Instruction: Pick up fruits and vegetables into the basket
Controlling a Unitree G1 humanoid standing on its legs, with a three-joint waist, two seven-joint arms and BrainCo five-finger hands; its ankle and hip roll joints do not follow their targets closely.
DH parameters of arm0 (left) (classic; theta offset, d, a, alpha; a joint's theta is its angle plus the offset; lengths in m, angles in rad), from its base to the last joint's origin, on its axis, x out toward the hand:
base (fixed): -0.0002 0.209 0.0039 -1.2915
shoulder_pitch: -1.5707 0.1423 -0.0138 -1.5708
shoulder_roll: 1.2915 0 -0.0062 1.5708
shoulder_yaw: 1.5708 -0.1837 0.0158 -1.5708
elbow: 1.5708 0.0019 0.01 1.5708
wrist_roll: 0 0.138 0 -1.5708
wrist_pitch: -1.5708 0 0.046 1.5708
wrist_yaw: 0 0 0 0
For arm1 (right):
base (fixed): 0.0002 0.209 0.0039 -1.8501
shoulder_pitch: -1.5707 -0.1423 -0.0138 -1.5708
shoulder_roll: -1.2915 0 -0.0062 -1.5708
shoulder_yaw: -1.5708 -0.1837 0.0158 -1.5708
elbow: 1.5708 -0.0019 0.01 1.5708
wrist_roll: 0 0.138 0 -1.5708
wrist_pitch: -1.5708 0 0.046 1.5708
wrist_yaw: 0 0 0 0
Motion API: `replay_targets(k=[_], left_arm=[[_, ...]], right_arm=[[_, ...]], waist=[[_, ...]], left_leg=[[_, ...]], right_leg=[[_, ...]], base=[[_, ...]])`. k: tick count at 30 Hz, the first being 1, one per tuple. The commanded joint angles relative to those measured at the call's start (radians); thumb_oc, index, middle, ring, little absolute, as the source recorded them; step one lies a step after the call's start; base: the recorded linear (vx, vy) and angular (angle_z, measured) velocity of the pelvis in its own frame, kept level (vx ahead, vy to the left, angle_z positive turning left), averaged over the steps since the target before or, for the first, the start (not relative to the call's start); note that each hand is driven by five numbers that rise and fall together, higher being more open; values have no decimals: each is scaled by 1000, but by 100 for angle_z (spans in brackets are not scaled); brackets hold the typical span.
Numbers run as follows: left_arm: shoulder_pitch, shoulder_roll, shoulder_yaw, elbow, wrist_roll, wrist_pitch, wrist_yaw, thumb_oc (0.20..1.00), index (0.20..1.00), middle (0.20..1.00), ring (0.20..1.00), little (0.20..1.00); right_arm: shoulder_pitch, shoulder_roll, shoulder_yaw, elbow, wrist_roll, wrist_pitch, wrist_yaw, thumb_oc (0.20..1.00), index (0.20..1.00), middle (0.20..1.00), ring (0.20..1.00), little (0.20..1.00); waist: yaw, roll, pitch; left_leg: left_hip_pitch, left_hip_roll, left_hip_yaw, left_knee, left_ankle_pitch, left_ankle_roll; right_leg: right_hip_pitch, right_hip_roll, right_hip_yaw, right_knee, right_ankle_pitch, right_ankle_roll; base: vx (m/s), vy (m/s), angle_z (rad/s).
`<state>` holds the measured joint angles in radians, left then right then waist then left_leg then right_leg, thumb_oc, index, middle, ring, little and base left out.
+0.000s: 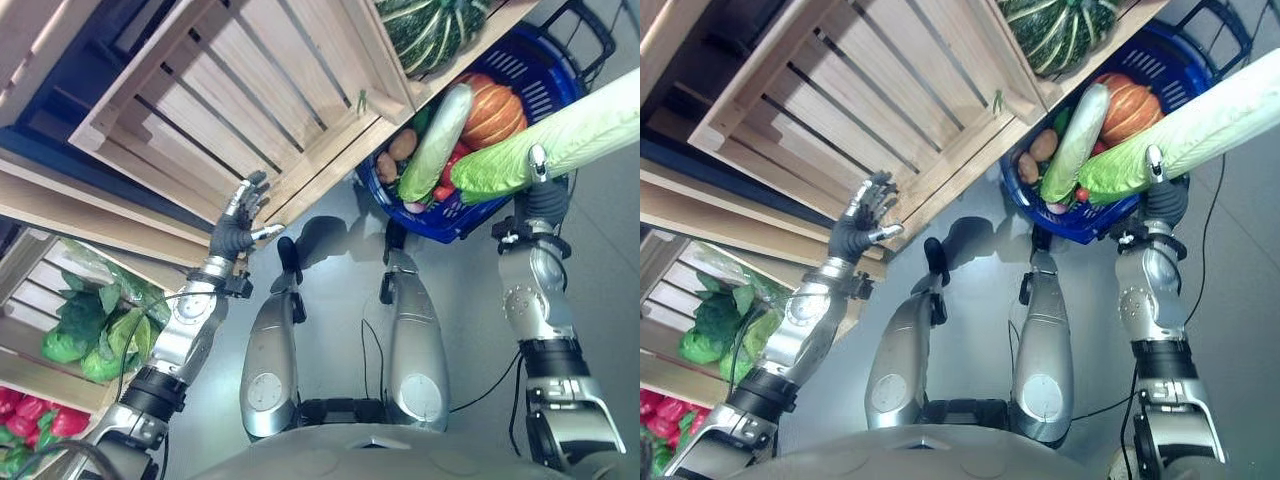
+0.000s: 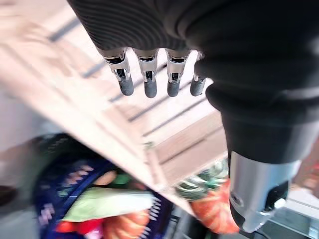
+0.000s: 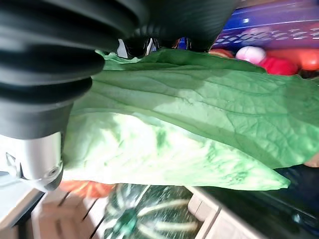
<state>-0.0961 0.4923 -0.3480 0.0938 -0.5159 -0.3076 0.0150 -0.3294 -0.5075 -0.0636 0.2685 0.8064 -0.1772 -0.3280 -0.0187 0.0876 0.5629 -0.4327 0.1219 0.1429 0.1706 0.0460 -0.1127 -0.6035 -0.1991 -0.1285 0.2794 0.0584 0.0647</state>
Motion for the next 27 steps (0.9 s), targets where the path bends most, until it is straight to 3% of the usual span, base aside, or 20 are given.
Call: replay_targets(k=[1,12,20,27], left_arm=[[14,57,-32,-12,3,-1,39,1000,1000,1000,1000,1000],[-19,100,-124,33,-2,-32,64,1000,1000,1000,1000,1000],[-42,118,-180,-4,12,-27,79,1000,1000,1000,1000,1000],[-64,123,-221,-17,20,-14,87,1000,1000,1000,1000,1000]], right_arm=[[-64,-113,-16,70,36,55,8,200,200,200,200,200],[-366,-308,92,542,65,252,53,200,200,200,200,200],[-489,-338,100,760,191,341,82,200,200,200,200,200],[-526,-317,112,920,226,392,211,200,200,200,200,200]], waist=[[5,28,-43],[66,115,-43],[100,162,-43],[122,179,-43]], left_leg=[[-129,-2,-3,112,4,38],[-314,-26,-27,181,7,44],[-432,-42,-52,249,-12,66],[-512,-49,-76,302,-26,80]], right_leg=[[-6,-44,-30,64,-16,36],[-200,-57,-30,159,-32,23],[-335,-62,-11,243,-57,9],[-409,-66,2,297,-68,-3]], base=[[-29,-71,2],[-6,-56,8],[25,-56,12],[19,-50,7]])
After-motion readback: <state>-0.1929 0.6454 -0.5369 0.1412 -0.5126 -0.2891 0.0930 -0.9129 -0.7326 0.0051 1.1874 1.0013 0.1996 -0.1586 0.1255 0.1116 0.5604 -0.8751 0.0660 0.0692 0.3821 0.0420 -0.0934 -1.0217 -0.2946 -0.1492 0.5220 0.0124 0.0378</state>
